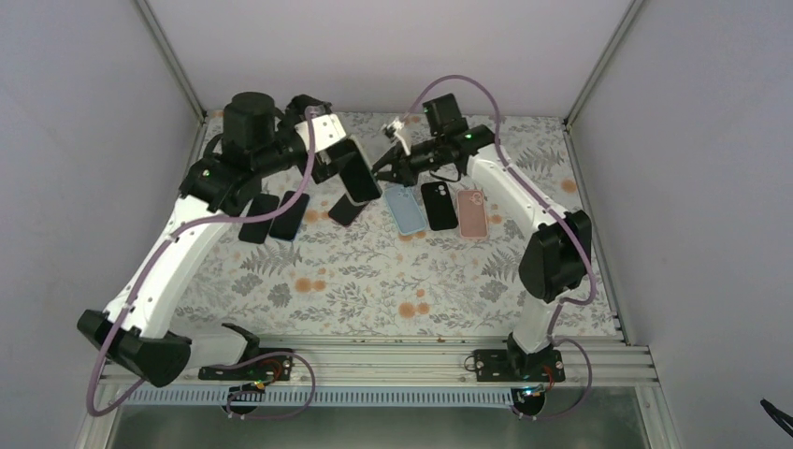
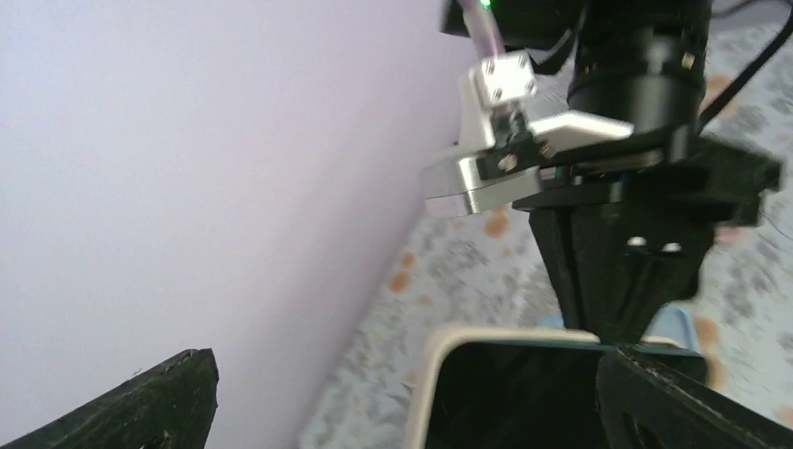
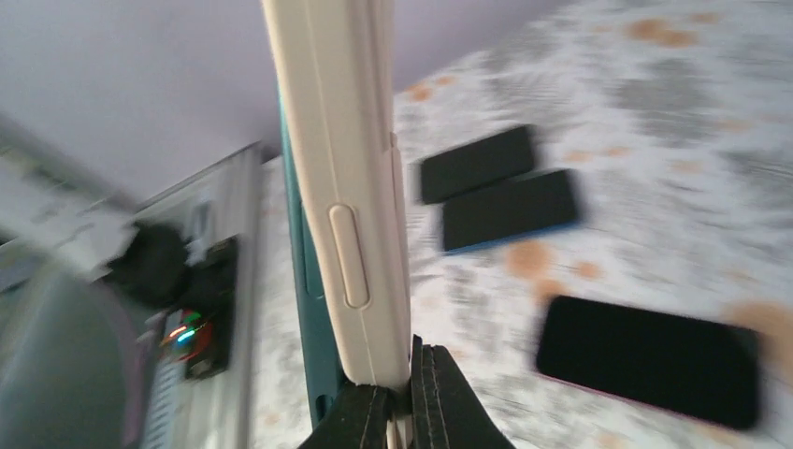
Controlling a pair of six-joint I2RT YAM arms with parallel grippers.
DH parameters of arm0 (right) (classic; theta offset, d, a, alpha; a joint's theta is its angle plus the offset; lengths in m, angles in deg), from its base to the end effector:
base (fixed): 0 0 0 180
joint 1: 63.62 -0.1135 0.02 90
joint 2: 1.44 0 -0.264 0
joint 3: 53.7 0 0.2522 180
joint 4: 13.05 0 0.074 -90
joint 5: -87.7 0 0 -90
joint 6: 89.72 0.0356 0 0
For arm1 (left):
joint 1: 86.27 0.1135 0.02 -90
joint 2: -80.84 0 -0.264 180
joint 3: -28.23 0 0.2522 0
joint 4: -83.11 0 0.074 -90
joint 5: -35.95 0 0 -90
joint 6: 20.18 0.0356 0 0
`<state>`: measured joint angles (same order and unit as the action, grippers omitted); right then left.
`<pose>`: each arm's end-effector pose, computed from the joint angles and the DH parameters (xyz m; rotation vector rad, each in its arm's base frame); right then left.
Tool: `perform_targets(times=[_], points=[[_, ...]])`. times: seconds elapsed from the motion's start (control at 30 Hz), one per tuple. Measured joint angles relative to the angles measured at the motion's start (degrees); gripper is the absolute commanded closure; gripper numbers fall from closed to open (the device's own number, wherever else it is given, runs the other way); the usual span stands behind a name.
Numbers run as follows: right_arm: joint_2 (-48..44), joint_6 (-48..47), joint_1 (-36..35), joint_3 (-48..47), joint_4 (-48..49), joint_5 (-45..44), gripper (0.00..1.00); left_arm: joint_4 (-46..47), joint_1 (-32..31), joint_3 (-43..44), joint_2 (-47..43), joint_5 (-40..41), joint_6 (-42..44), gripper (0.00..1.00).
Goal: Take the phone out of the phone case
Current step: Remove the phone case from the phone.
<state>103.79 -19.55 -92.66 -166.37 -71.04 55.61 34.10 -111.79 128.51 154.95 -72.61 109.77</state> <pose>0.3337 0.2198 0.3291 -1.3274 1.8502 1.2961 0.2418 -0.1280 0.4368 1.2257 1.5175 -0.1527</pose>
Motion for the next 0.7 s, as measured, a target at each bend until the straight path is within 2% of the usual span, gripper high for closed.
perform_targets(times=[0.17,0.23,0.37,0.53,0.7], points=[[-0.8,13.3,3.5,2.3,11.0,-16.1,0.97,10.6,-1.5,-2.8,-3.0,4.5,-2.2,0.0],[-0.8,17.7,4.0,2.3,13.9,-24.0,0.97,14.7,-3.1,-4.8,-2.3,6.4,-2.9,0.0],[-0.8,23.9,3.8,1.1,17.5,-33.7,0.97,21.9,-5.8,-8.2,2.1,10.7,-4.4,0.0],[-0.8,28.4,3.6,-1.7,21.5,-39.5,0.97,29.0,-7.2,-11.1,8.2,13.7,-7.9,0.0],[-0.8,30.4,3.6,-3.6,23.2,-41.4,0.97,34.5,-7.3,-11.1,12.5,14.5,-10.6,0.0]])
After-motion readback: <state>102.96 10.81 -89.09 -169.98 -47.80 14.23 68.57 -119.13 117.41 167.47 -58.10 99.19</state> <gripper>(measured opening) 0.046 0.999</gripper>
